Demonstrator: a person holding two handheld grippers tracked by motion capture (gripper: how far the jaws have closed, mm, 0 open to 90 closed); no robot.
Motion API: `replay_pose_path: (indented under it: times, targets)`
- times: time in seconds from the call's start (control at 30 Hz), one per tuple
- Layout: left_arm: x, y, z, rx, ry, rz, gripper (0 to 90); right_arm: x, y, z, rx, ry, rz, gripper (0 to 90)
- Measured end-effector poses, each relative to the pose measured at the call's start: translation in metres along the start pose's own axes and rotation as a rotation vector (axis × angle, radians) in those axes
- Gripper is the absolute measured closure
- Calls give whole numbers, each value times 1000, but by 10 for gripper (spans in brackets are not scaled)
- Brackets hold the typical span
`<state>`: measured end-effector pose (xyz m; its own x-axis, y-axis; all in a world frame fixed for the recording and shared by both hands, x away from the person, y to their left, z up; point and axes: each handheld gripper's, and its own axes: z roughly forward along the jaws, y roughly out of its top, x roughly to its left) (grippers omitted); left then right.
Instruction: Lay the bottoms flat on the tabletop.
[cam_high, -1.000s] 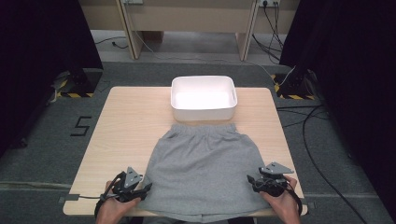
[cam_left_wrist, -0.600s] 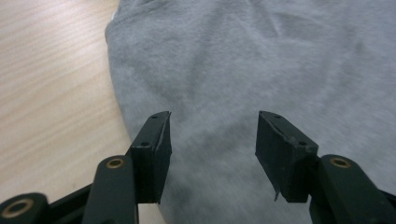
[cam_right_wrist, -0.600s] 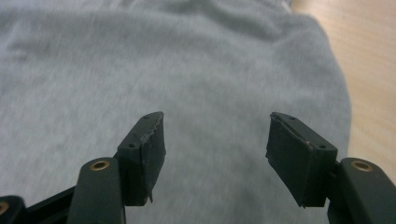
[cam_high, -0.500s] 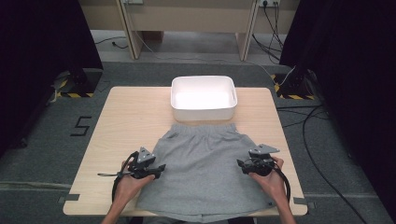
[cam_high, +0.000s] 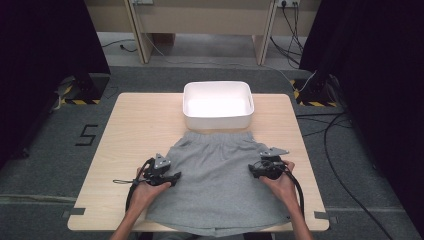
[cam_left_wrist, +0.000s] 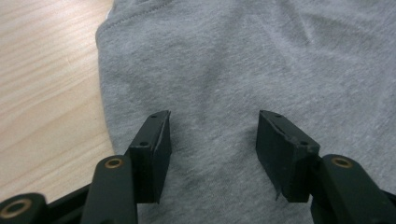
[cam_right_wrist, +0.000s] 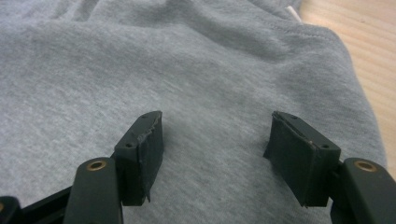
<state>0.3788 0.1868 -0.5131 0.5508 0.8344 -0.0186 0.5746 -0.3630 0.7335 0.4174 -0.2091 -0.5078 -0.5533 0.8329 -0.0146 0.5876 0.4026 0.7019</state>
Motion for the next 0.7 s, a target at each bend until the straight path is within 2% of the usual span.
replay_pose_path:
  times: [0.3,0.7]
  targets:
    - [-4,5,5,8,0,3,439,-11,6,6,0,-9,21,369]
    - [-6,3,1,14,-14,10,435,-8,-1,-2,5,-10,22,367]
